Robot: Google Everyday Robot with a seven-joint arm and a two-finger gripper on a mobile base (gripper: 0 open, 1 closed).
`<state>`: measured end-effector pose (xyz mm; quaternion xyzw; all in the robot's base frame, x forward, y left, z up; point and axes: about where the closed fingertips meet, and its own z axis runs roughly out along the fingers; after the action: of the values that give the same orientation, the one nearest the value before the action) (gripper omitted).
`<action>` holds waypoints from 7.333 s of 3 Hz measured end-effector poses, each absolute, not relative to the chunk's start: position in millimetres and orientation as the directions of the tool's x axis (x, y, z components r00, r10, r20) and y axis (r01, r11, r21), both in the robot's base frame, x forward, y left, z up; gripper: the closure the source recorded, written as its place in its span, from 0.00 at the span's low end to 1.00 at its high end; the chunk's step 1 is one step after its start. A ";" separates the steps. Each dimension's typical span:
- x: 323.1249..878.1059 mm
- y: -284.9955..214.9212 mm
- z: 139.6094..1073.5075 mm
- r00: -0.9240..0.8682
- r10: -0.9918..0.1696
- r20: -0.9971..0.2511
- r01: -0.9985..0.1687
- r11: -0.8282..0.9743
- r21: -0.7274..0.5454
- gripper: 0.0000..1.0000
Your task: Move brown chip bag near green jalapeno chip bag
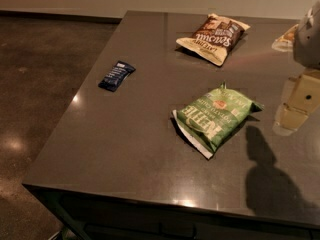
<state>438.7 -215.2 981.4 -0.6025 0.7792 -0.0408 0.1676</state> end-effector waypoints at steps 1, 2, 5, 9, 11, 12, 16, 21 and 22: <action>445.0 -213.7 982.5 -0.212 -0.952 -0.221 -0.924 0.269 -0.273 0.00; 496.9 -212.3 976.1 -0.234 -0.939 -0.253 -0.906 0.305 -0.293 0.00; 660.7 -213.0 955.0 -0.472 -0.782 -0.408 -0.777 0.587 -0.227 0.00; 777.7 -214.7 894.2 -0.727 -0.431 -0.534 -0.456 0.885 -0.094 0.00; 804.3 -200.7 862.0 -0.723 -0.314 -0.615 -0.353 0.933 -0.061 0.00; 811.3 -206.9 850.9 -0.726 -0.300 -0.619 -0.335 0.940 -0.063 0.00; 808.6 -230.1 852.7 -0.714 -0.335 -0.615 -0.379 0.923 -0.063 0.79; 631.3 -169.6 955.7 -0.518 -0.500 -0.695 -0.759 0.642 0.104 1.00; 598.7 -165.6 954.3 -0.501 -0.507 -0.702 -0.789 0.601 0.130 0.74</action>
Offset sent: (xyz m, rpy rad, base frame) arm 0.1006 0.0030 -0.0109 0.0493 -0.0768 -0.0400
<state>598.7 -165.6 954.3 -0.3870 0.8370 0.2235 0.3158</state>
